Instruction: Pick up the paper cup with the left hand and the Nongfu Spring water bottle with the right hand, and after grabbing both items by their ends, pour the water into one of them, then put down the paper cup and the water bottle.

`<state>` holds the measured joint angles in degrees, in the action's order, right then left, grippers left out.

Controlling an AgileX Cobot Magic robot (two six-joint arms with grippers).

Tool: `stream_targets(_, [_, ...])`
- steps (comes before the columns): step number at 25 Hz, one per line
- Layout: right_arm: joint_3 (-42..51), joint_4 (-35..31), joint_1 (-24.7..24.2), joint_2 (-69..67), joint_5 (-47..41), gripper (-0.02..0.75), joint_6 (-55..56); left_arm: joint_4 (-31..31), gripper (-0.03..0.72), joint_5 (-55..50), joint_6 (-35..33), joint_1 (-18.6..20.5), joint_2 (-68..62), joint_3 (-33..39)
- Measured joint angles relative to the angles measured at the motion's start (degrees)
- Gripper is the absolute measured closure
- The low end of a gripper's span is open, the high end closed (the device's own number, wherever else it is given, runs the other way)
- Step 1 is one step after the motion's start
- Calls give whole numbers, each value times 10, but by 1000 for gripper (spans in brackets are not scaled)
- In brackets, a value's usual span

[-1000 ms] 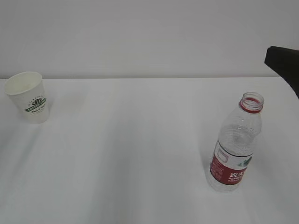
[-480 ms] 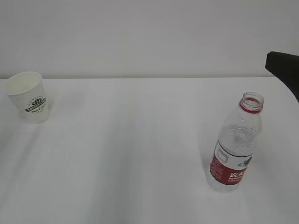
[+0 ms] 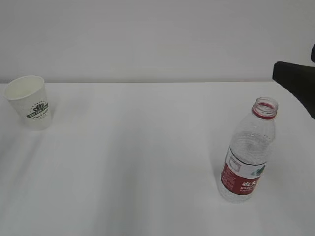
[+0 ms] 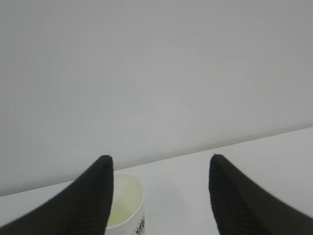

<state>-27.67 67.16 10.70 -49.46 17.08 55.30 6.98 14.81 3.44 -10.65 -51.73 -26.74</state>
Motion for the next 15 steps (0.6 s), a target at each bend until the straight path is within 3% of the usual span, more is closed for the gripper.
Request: stream_targets(15, [32,3,0,-23,26,151,8,0,237,-14,0,0,0,0])
